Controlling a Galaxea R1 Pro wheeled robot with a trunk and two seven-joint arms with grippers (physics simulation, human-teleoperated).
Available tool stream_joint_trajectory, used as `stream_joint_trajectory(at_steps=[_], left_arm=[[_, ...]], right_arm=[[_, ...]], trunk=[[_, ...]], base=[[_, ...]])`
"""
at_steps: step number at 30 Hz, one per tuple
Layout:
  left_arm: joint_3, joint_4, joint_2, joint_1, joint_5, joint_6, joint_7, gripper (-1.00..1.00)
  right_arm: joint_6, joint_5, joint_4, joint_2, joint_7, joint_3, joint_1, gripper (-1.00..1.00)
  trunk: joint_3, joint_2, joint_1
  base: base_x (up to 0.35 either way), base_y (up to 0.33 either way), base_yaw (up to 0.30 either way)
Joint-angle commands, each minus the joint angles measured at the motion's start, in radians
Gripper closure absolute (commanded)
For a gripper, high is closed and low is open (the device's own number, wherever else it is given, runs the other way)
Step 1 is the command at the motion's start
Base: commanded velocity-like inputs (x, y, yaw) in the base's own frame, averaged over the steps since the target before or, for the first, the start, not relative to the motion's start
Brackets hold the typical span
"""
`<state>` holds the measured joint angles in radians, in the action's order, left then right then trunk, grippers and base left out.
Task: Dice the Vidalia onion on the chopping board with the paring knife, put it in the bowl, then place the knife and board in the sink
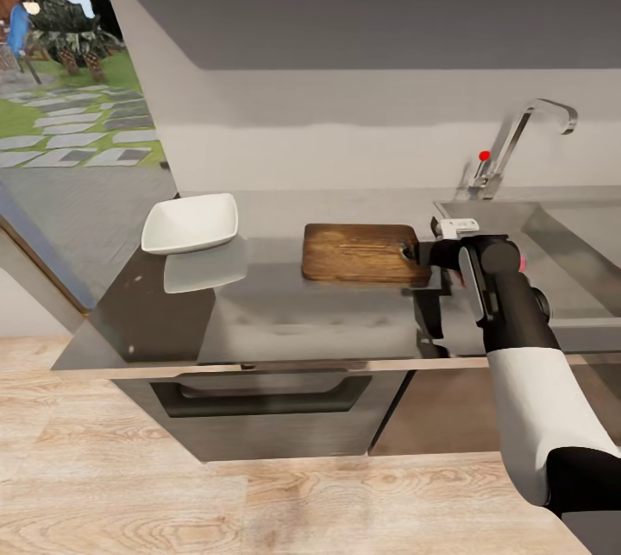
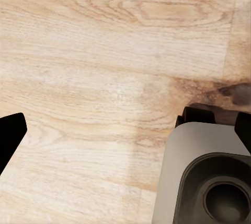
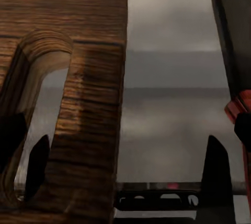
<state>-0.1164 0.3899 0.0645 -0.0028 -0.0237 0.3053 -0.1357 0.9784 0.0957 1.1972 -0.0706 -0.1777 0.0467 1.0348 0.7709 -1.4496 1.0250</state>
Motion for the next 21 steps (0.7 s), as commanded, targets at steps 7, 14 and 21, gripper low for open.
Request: stream_joint_trajectory(at_steps=[7,14,21], left_arm=[[0.000,0.000,0.000,0.000,-0.002,0.003,-0.001,-1.00],[0.000,0.000,0.000,0.000,-0.002,0.003,-0.001,-1.00],[0.001,0.000,0.000,0.000,-0.002,0.003,-0.001,-1.00]], right_arm=[[0.005,0.009,0.009,0.000,-0.011,0.003,0.001,-1.00],[0.012,0.013,0.141,-0.006,-0.008,0.006,0.001,-1.00],[0.013,0.012,0.169,-0.006,-0.008,0.005,0.001,-1.00]], trunk=[[0.001,0.000,0.000],[0.001,0.000,0.000],[0.001,0.000,0.000]], base=[[0.000,0.000,0.000],[0.000,0.000,0.000],[0.000,0.000,0.000]])
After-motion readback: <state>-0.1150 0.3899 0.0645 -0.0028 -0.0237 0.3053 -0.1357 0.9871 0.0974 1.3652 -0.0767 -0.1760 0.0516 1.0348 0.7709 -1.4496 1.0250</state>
